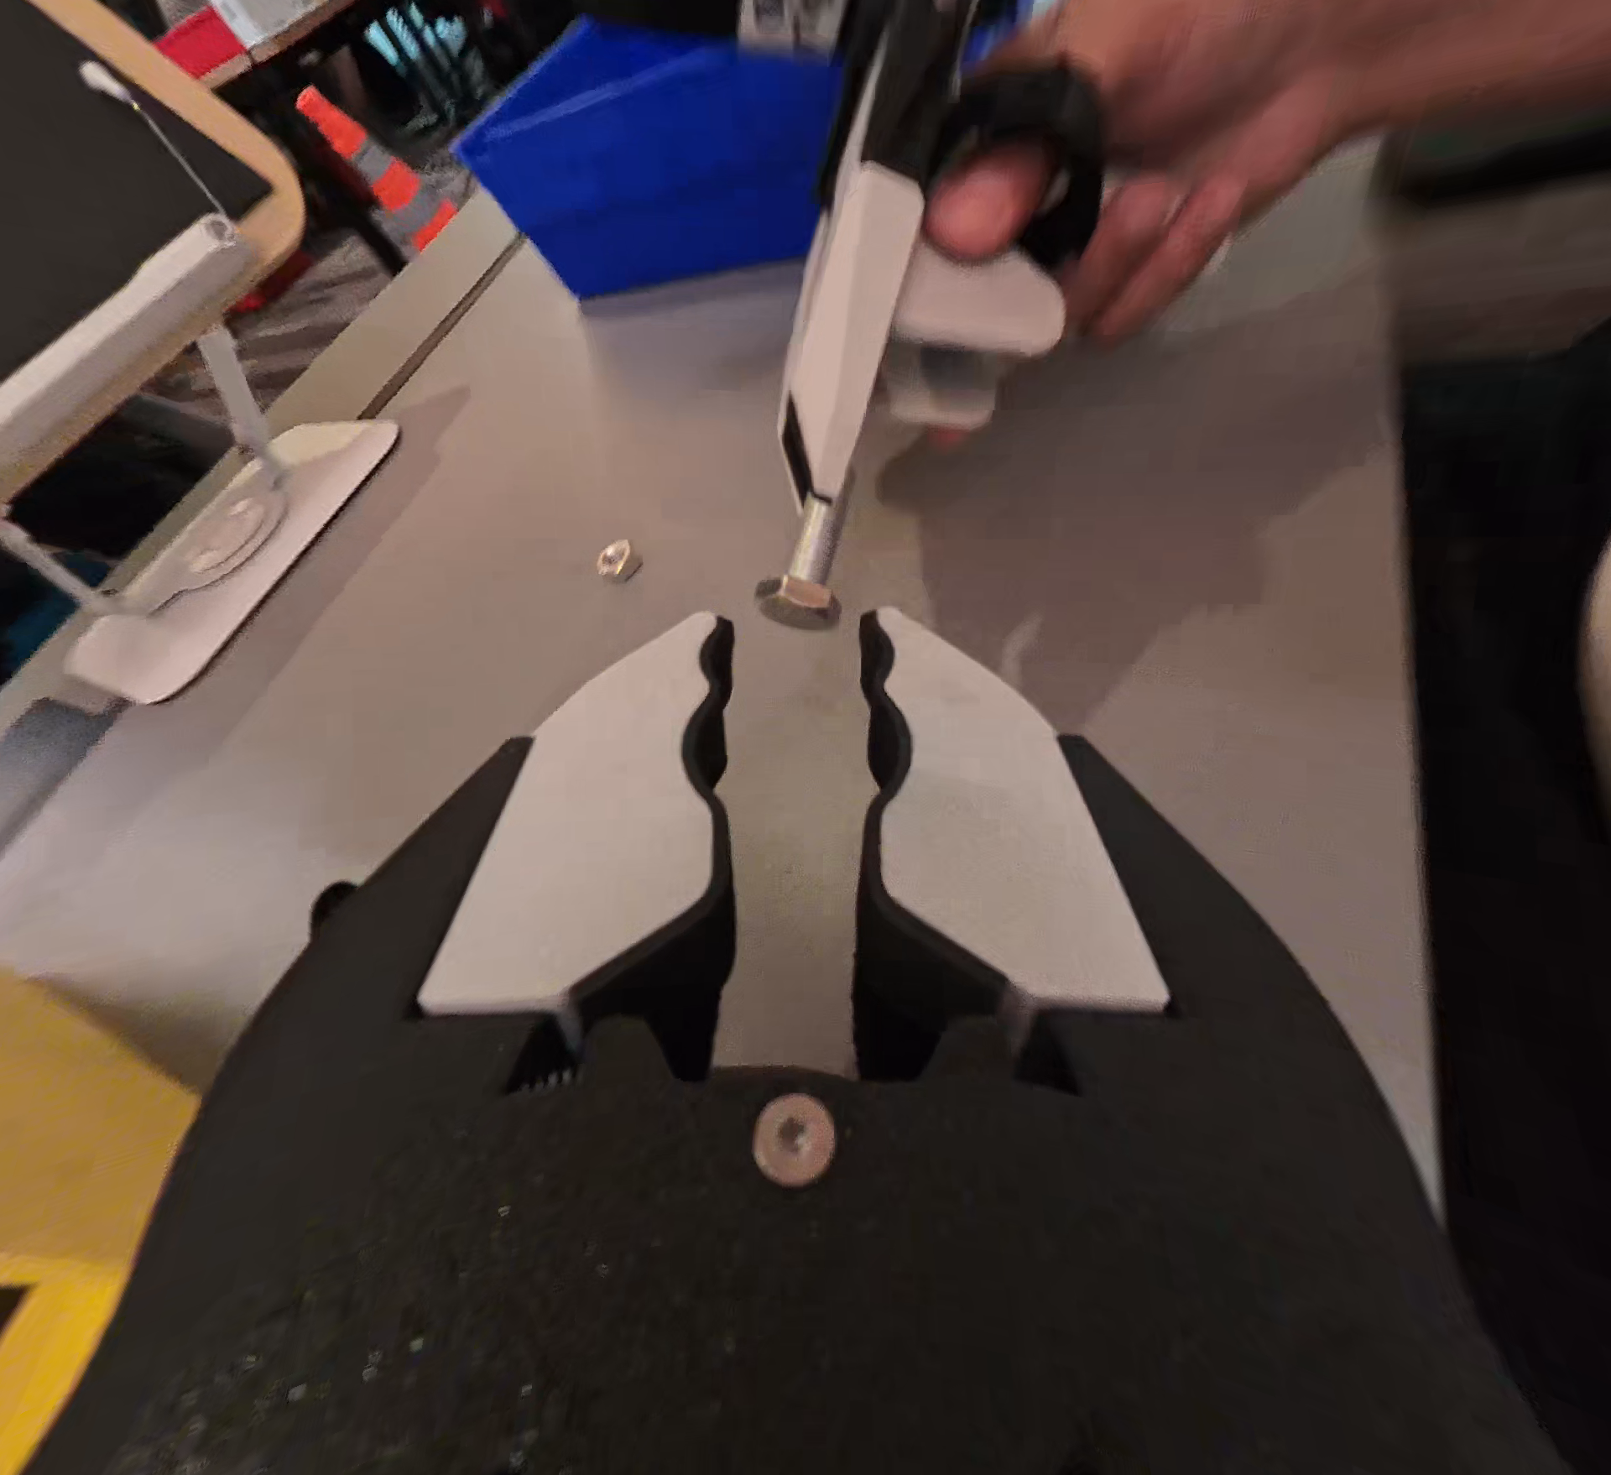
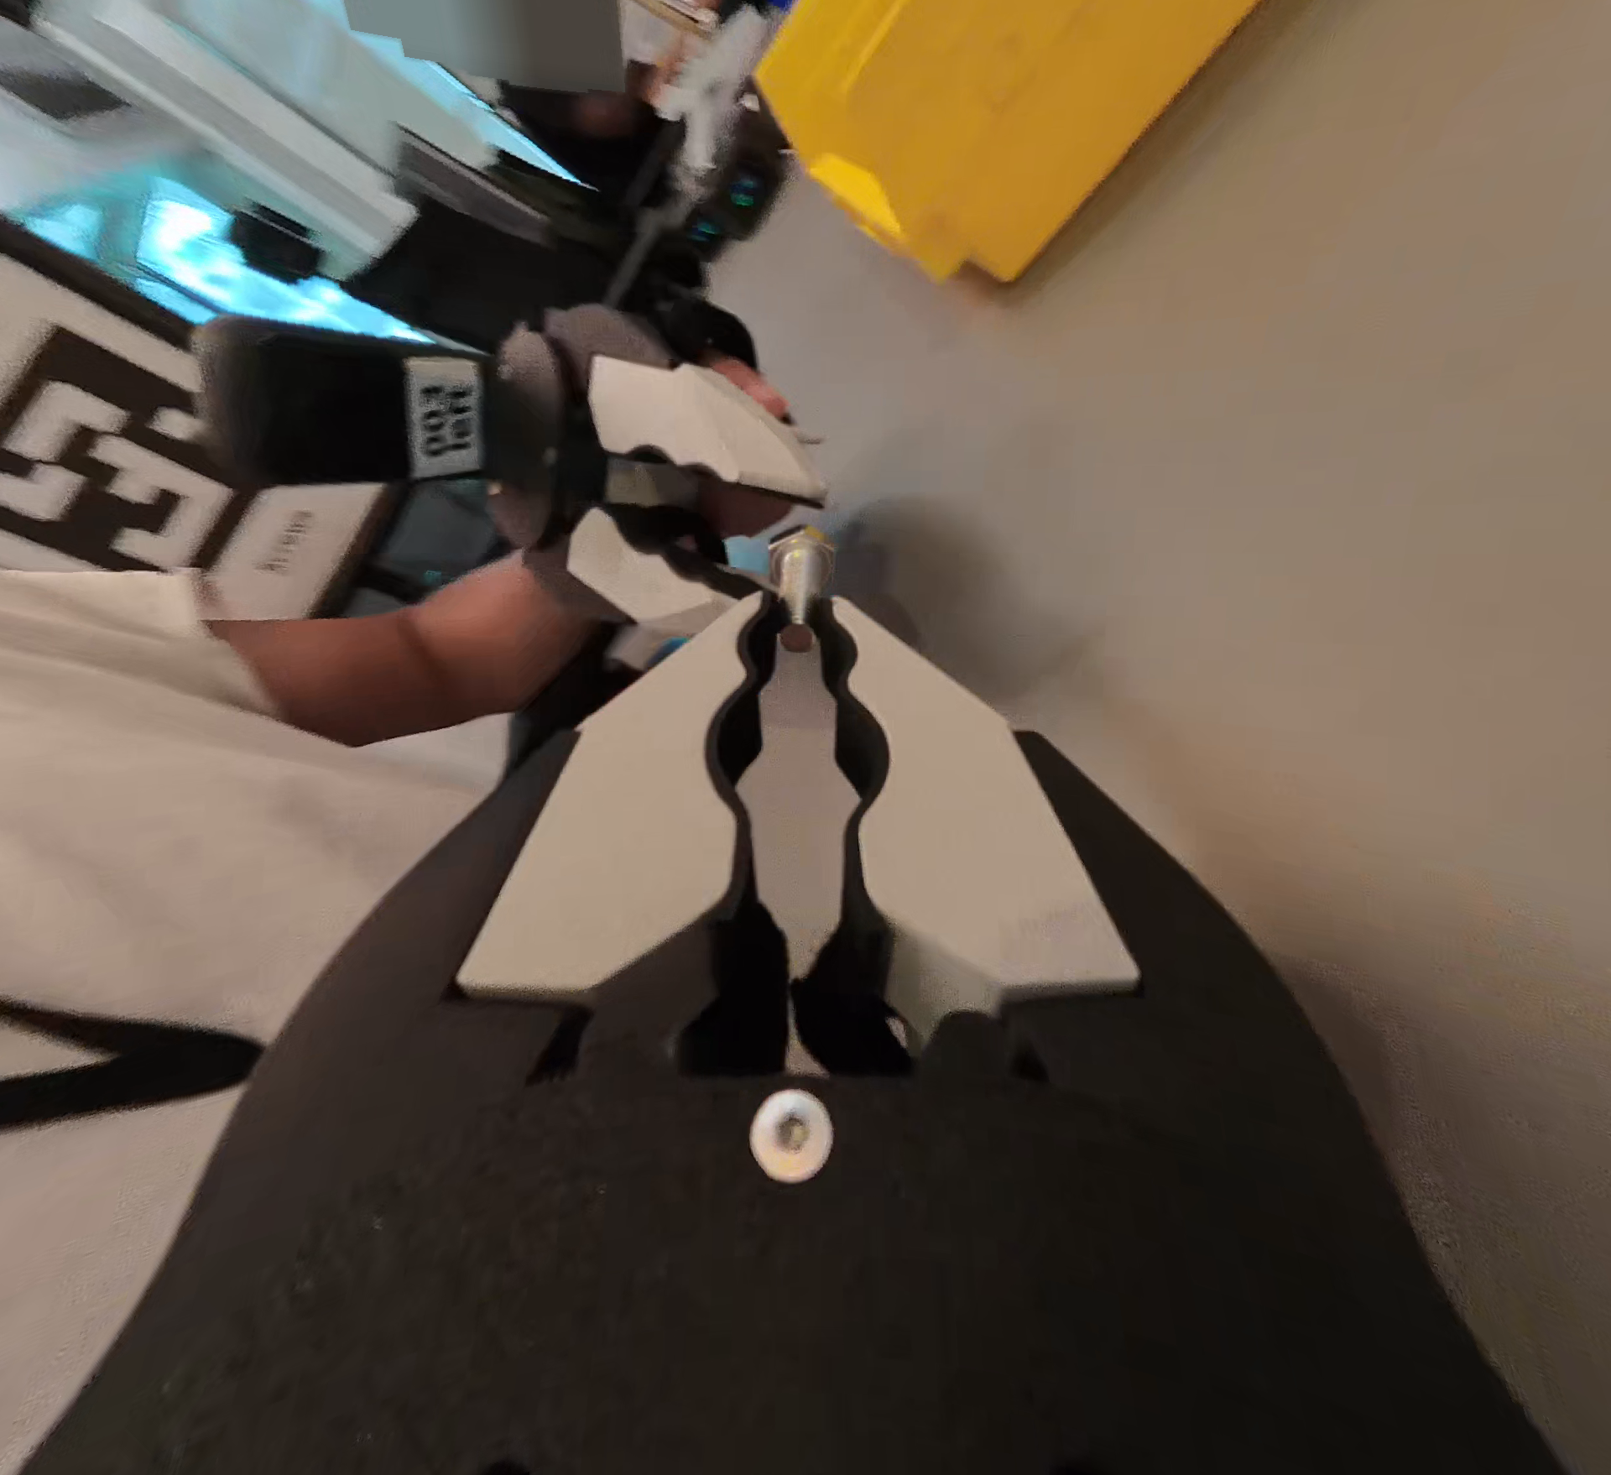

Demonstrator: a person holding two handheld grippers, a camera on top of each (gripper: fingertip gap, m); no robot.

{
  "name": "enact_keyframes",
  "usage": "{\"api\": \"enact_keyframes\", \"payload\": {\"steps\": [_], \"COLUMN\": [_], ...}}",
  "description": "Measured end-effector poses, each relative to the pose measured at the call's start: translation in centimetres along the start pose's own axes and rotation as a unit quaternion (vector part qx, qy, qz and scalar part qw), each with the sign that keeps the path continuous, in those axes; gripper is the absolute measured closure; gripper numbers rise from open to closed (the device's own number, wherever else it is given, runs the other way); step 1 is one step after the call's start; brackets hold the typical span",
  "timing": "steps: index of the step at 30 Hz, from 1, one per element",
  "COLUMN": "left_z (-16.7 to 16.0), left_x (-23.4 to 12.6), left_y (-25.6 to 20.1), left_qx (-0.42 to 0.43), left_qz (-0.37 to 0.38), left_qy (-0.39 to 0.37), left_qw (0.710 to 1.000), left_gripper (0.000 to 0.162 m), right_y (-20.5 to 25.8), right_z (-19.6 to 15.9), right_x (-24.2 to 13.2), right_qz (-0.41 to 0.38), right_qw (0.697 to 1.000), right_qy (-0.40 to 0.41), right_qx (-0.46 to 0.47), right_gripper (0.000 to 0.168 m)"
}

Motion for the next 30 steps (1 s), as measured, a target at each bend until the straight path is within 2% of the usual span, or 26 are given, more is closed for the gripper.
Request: {"api": "enact_keyframes", "payload": {"steps": [2,5,11,14,17,26,30], "left_z": [-0.8,-0.8,-0.1,0.2,0.5,0.8,1.8], "left_x": [0.5,0.7,0.2,0.1,0.1,0.1,-0.6], "left_y": [-0.2,-0.1,-0.2,-0.4,-0.6,-1.0,-0.3], "left_qx": [0.029,0.054,0.015,0.011,0.025,0.037,0.011], "left_qz": [0.009,0.026,0.003,-0.005,-0.003,-0.003,0.004], "left_qy": [0.037,0.047,0.014,0.002,-0.004,-0.010,-0.038], "left_qw": [0.999,0.997,1.000,1.000,1.000,0.999,0.999], "left_gripper": [0.134,0.134,0.134,0.135,0.138,0.144,0.144], "right_y": [-0.3,0.4,2.6,3.1,3.2,2.6,3.8], "right_z": [0.2,0.1,-0.4,-0.4,-0.3,-0.6,0.3], "right_x": [0.0,0.3,0.9,0.9,0.7,0.8,0.6], "right_qz": [-0.052,-0.082,-0.132,-0.156,-0.173,-0.163,-0.140], "right_qw": [0.998,0.995,0.972,0.960,0.955,0.966,0.968], "right_qy": [0.003,0.020,0.069,0.088,0.094,0.104,0.069], "right_qx": [-0.018,-0.047,-0.179,-0.215,-0.220,-0.171,-0.195], "right_gripper": [0.160,0.160,0.159,0.159,0.159,0.159,0.159]}}
Point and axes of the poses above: each gripper's, where its closed fingertips meet, x out along the fingers, z out of its top, y = z × x across the jaws, the point moved 2 cm from there along -x, back along the fingers, and after that the axes turned 7 degrees about x, right-handed, at the moved point
